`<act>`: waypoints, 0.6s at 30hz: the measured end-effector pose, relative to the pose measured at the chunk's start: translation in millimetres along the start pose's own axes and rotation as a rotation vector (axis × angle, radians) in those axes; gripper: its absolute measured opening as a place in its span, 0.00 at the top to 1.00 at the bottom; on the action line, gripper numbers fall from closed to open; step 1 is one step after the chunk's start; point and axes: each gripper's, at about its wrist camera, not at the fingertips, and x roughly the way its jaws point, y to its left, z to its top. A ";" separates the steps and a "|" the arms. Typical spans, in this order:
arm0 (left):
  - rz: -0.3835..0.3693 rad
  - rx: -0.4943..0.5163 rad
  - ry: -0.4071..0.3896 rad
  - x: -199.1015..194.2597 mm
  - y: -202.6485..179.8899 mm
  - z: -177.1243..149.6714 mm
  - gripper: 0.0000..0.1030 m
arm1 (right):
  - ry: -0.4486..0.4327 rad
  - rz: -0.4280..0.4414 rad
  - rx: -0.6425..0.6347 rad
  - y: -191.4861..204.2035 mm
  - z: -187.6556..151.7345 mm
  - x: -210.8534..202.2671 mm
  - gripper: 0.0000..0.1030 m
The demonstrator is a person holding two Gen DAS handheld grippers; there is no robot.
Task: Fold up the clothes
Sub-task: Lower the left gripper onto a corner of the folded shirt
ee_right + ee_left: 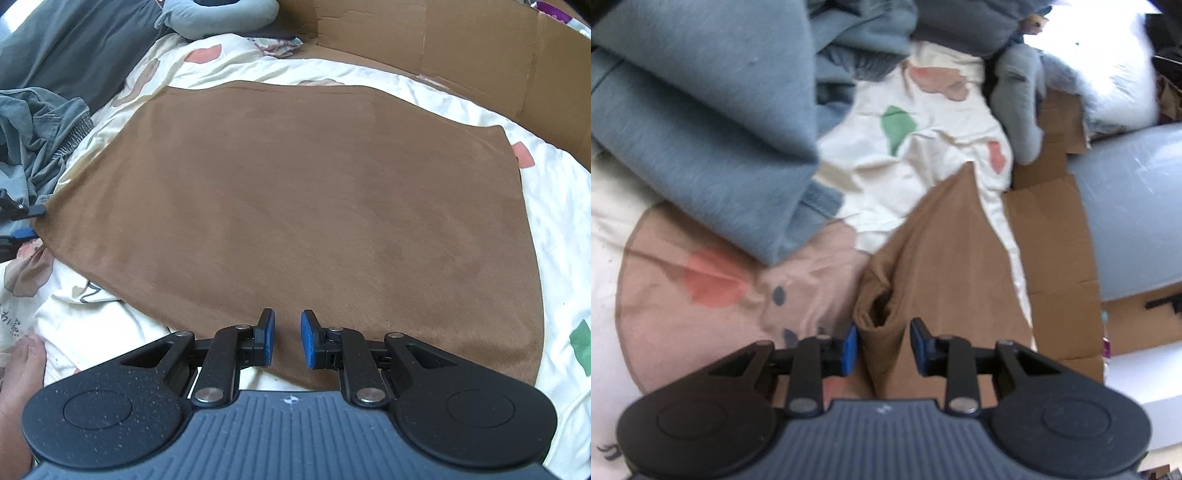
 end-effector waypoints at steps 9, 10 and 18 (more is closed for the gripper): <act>0.048 0.031 0.009 22.4 2.5 -2.6 0.69 | 0.000 0.018 -0.004 5.9 10.3 5.7 0.79; 0.056 0.040 0.010 23.7 2.0 -3.8 0.69 | 0.001 0.019 -0.005 6.9 11.3 6.5 0.79; 0.039 0.027 -0.003 17.8 6.3 -7.2 0.71 | 0.016 0.038 -0.027 14.2 11.2 11.4 0.79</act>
